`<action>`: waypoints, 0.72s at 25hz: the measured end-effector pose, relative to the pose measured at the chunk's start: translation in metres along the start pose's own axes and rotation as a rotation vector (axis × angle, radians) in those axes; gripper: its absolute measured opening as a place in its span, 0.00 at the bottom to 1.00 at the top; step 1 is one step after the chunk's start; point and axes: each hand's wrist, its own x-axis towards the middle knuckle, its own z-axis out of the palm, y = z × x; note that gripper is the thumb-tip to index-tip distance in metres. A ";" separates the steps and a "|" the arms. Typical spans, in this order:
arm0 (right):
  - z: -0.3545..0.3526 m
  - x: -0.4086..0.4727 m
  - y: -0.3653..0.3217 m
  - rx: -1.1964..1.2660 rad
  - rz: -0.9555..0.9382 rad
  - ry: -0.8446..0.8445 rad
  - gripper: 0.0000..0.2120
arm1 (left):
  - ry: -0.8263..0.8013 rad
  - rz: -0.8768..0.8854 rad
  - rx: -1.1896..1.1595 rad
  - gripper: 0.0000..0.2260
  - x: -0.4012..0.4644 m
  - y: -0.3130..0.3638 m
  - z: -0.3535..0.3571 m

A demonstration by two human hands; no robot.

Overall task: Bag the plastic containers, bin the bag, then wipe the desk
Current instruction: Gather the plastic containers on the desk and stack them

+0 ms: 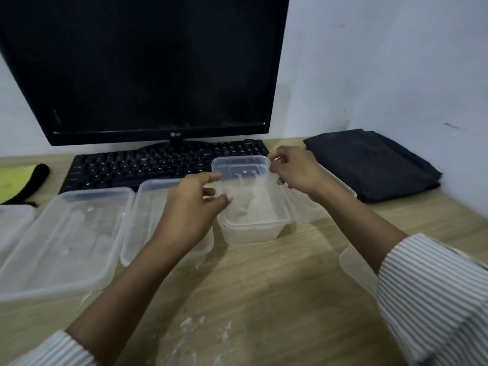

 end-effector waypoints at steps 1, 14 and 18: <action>0.001 0.003 0.000 -0.028 -0.001 0.014 0.12 | -0.002 0.033 0.042 0.21 0.001 0.000 0.000; 0.007 0.009 -0.005 -0.284 -0.025 0.004 0.09 | -0.222 0.470 0.508 0.22 -0.031 -0.006 -0.001; 0.010 0.014 -0.011 -0.402 -0.054 0.027 0.09 | -0.162 0.523 0.564 0.17 -0.027 -0.014 0.001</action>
